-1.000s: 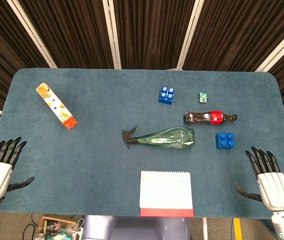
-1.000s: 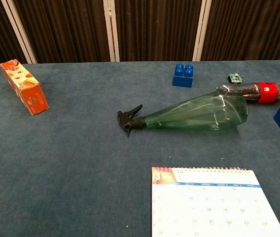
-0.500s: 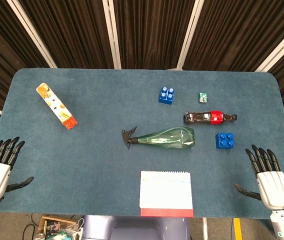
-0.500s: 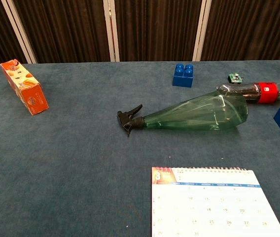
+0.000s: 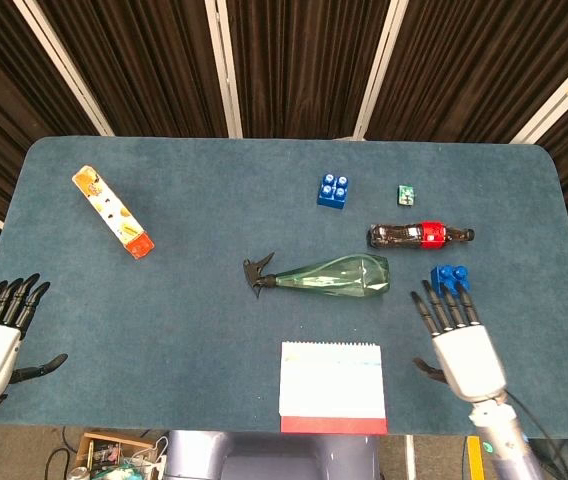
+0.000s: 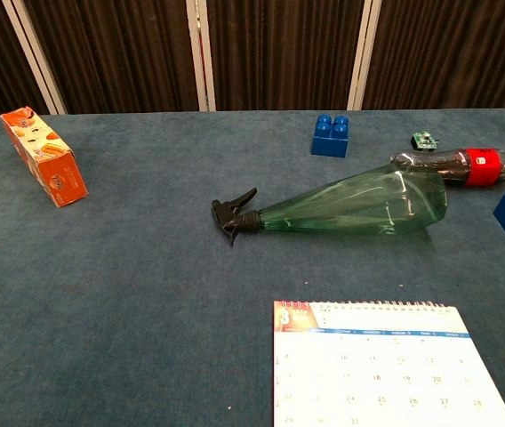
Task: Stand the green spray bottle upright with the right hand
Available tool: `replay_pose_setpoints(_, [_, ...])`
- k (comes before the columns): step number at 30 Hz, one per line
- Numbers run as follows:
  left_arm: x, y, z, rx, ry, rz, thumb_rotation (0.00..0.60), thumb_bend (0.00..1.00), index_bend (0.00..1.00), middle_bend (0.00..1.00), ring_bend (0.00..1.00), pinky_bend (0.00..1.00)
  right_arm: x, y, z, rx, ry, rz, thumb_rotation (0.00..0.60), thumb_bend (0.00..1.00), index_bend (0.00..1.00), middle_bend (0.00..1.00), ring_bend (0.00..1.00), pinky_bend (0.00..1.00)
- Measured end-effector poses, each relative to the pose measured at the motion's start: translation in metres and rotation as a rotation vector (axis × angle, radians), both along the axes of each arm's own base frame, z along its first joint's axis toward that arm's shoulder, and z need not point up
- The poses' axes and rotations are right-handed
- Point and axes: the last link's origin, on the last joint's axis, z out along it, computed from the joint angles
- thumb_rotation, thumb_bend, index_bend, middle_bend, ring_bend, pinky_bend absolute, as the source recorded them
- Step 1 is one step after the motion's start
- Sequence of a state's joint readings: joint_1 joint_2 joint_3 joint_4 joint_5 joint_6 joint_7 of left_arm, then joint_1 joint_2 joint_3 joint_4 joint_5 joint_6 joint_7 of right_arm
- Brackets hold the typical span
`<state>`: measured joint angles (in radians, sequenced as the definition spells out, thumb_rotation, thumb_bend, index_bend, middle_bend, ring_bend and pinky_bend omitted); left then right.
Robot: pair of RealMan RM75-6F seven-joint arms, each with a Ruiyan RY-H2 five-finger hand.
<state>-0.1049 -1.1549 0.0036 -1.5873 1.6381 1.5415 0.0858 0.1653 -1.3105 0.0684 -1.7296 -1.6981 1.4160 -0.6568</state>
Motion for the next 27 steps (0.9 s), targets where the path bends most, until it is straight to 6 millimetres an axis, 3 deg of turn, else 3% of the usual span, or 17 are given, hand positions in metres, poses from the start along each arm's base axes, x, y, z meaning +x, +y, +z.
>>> replay_pose_setpoints(9, [-0.003,0.004,0.000,-0.009,-0.001,0.016,0.600,0.04,0.00,0.00,0.00,0.00,0.048,-0.026,-0.037,0.056,0.097,0.048,0.600,0.11,0.06,0.00,0.00,0.00])
replay_pose_setpoints(16, [-0.006,0.007,0.000,-0.009,0.000,0.041,0.600,0.04,0.00,0.00,0.00,0.00,0.079,-0.048,-0.071,0.093,0.183,0.058,0.600,0.11,0.17,0.00,0.00,0.00])
replay_pose_setpoints(27, [-0.017,0.021,0.004,0.036,0.005,0.114,0.600,0.04,0.00,0.00,0.00,0.00,0.106,-0.082,-0.120,0.044,0.389,0.069,0.600,0.11,0.24,0.00,0.00,0.00])
